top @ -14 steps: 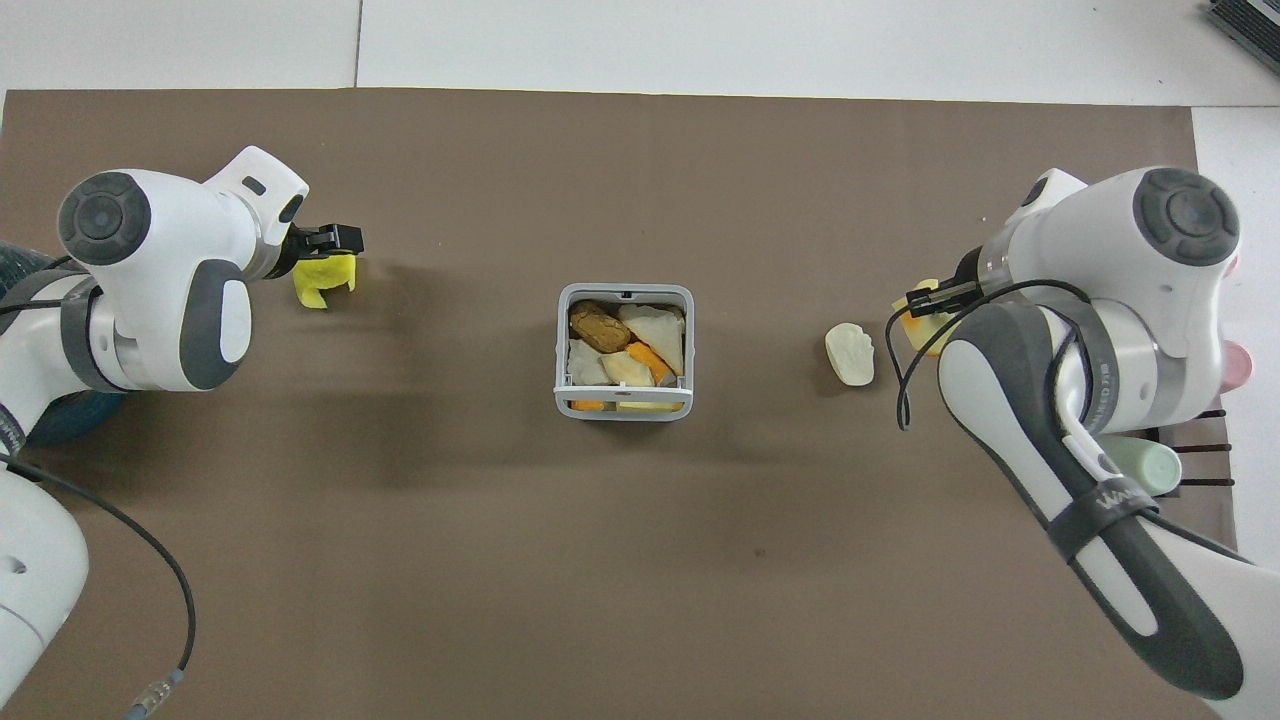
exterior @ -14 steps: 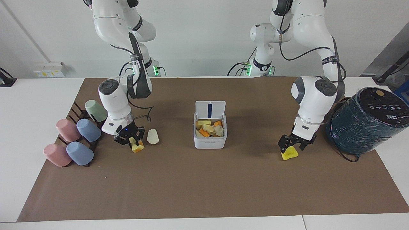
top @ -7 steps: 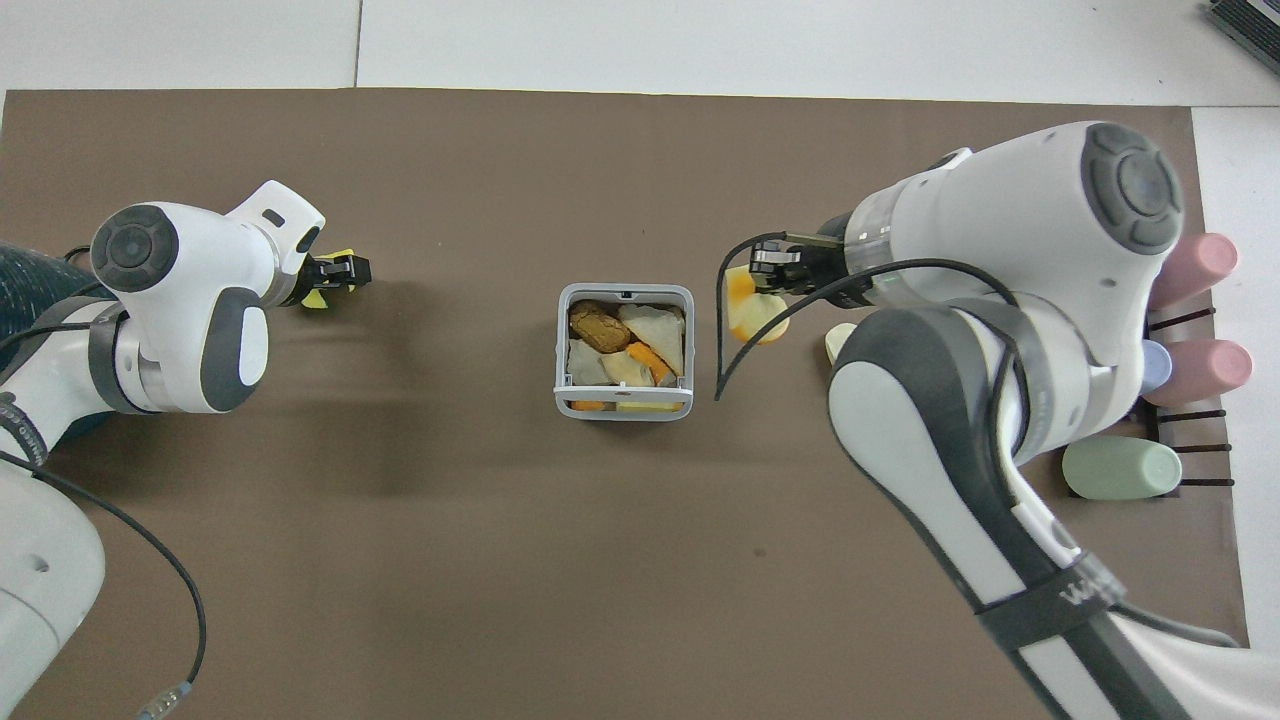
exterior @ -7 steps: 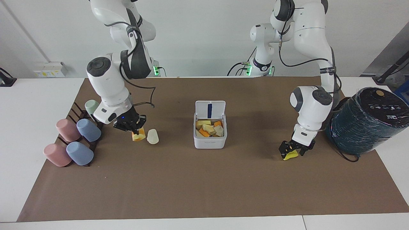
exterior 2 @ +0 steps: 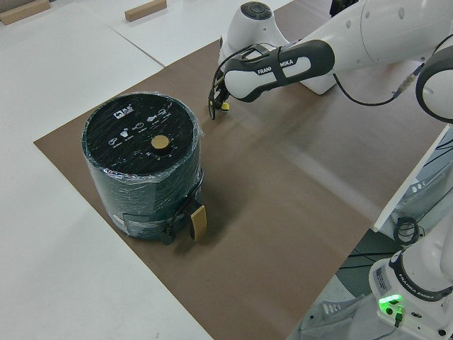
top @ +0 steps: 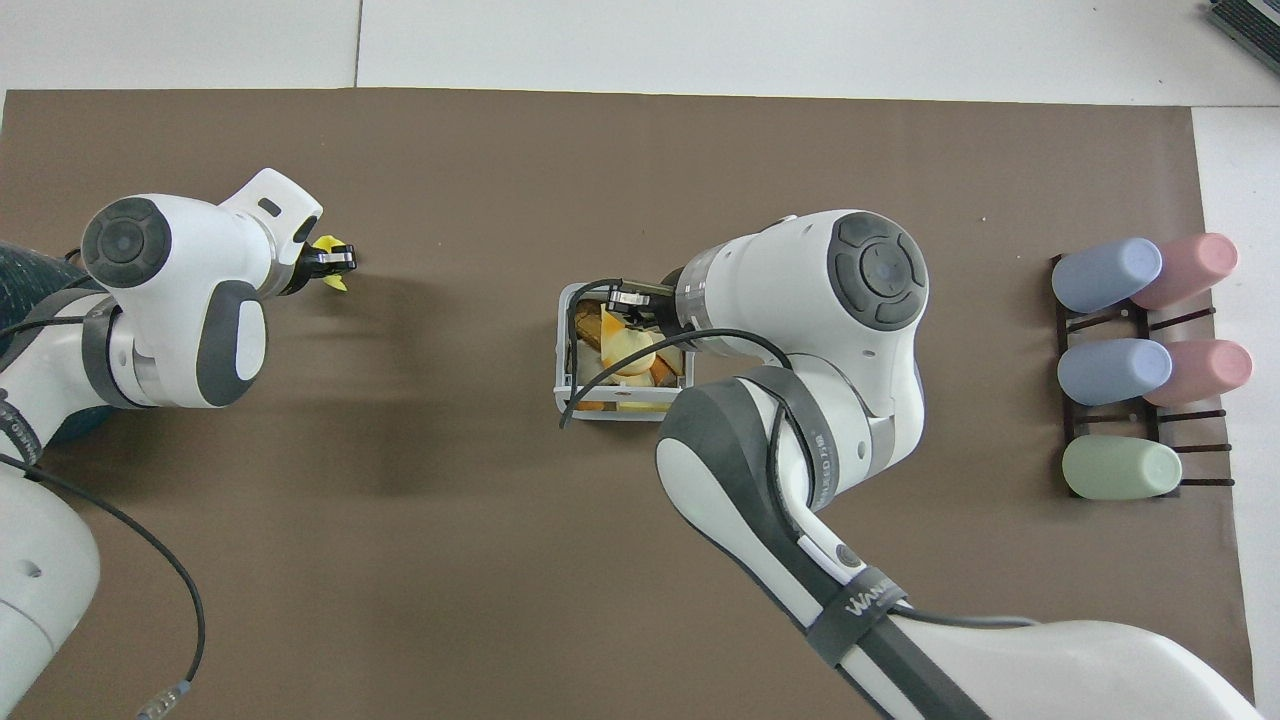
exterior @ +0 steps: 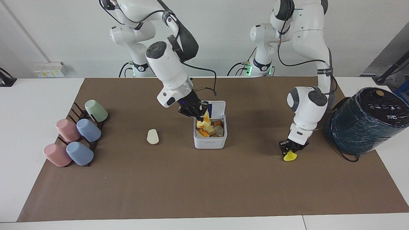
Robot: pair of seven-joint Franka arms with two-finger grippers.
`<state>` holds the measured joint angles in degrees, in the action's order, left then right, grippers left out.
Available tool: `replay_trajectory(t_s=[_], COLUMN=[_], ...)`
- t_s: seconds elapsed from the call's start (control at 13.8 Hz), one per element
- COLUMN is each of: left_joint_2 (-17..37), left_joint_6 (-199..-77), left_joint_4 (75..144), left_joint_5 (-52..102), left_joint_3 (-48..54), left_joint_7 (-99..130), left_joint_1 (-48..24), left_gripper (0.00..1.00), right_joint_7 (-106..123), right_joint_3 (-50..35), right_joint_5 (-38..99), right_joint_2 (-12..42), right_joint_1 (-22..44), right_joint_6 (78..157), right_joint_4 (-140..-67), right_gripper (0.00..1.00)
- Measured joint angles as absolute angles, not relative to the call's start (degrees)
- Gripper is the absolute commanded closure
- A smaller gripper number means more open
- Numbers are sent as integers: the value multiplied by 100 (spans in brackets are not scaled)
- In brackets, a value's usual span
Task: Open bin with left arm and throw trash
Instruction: 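Carry the yellow sponge over the bin with the right gripper and release, then withdraw the right gripper while the left gripper carries the clip toward the bin, then release the clip into the bin with the left gripper while the right gripper reaches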
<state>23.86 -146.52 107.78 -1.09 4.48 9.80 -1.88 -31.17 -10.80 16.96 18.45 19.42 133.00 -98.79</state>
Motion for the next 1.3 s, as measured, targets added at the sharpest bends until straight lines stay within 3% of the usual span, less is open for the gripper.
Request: replay_trajectory(t_s=[0.07, 0.22, 0.29, 0.58, 0.87, 1.08, 1.3], left_joint_2=[2388, 2396, 2398, 2397, 2372, 2306, 2243], left_joint_6=[-14645, -14530, -14400, -13599, -13315, -13308, -13292], left_joint_4=[10675, 10487, 10390, 9833, 9474, 9344, 9263], left_joint_5=[-110, -110, -110, -108, -102, 15, 193], left_joint_3=[452, 478, 485, 556, 592, 601, 619], left_joint_7=[979, 978, 979, 1117, 2264, 3020, 3235], left_joint_1=[-193, -234, -268, -517, -1222, -1758, -2124], left_gripper=[100, 100, 100, 100, 100, 100, 100], right_joint_7=[-3117, -3117, -3117, -3117, -3091, -2146, -143], right_joint_3=[-1069, -1063, -1063, -1069, -988, -973, -959], right_joint_5=[1696, 1698, 1698, 1698, 1264, 635, 597], right_joint_2=[1872, 1873, 1873, 1851, 1625, 1466, 1373], right_joint_1=[1932, 1925, 1926, 1936, 1781, 1064, 328], right_joint_6=[13305, 13305, 13305, 13318, 13168, 12898, 12889], right_joint_4=[-9909, -9954, -9956, -9948, -9931, -10046, -10679], right_gripper=[37, 7, 0, 0, 0, 0, 0])
